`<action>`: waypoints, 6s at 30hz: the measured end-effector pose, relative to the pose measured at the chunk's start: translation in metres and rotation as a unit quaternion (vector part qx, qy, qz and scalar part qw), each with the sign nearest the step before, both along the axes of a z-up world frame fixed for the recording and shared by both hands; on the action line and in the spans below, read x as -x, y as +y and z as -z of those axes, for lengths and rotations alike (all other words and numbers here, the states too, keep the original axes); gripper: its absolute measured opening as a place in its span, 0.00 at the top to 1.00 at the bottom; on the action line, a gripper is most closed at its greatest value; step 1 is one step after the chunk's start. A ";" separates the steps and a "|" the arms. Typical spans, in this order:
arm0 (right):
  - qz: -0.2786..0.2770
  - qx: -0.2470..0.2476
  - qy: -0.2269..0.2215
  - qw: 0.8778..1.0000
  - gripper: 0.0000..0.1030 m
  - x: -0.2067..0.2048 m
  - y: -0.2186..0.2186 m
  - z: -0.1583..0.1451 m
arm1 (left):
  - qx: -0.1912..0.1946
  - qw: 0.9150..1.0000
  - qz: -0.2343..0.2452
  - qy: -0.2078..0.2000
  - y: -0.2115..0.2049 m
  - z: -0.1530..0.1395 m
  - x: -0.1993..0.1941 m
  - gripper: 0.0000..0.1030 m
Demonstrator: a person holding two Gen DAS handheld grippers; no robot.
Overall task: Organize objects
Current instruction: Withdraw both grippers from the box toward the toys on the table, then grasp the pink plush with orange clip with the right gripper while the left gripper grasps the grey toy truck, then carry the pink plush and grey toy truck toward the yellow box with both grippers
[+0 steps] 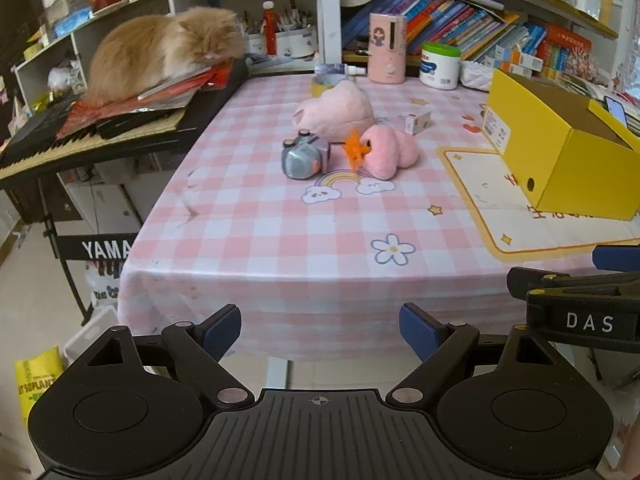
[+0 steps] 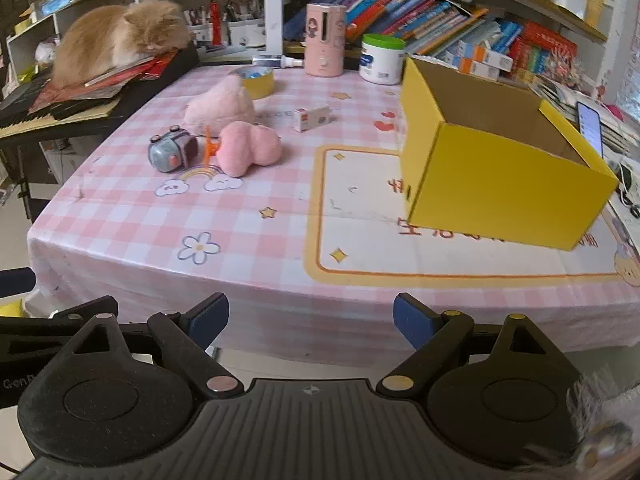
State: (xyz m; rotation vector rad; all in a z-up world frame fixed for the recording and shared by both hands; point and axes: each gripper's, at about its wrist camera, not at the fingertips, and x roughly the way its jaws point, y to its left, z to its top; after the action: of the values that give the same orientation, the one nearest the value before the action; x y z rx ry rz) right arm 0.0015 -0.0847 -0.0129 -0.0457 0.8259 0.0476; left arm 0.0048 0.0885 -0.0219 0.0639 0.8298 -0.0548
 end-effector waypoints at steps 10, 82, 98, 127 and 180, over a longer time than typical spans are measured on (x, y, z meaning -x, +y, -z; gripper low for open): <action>-0.020 0.004 0.006 1.000 0.14 -0.019 0.013 0.004 | 0.006 1.000 -0.016 0.009 0.010 0.006 -0.018 0.14; -0.117 -0.108 0.021 0.987 0.21 -0.268 -0.013 0.017 | -0.020 0.993 -0.099 0.065 -0.018 0.044 -0.243 0.16; -0.100 -0.093 0.027 0.990 0.21 -0.257 -0.018 0.016 | 0.044 0.995 -0.086 0.033 -0.003 0.019 -0.220 0.50; -0.099 -0.067 0.015 0.993 0.21 -0.128 0.003 -0.001 | 0.100 0.995 -0.025 0.001 0.003 -0.004 -0.078 0.50; 0.151 -0.087 0.006 0.985 0.21 0.046 -0.115 0.002 | 0.097 0.974 0.204 0.016 -0.107 -0.005 0.002 0.50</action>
State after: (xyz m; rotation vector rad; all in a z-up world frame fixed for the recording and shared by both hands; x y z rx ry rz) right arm -0.0443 -0.1999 -0.0150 0.2447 0.8297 -0.1661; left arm 0.0026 -0.0184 -0.0164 0.0499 0.8292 -0.5253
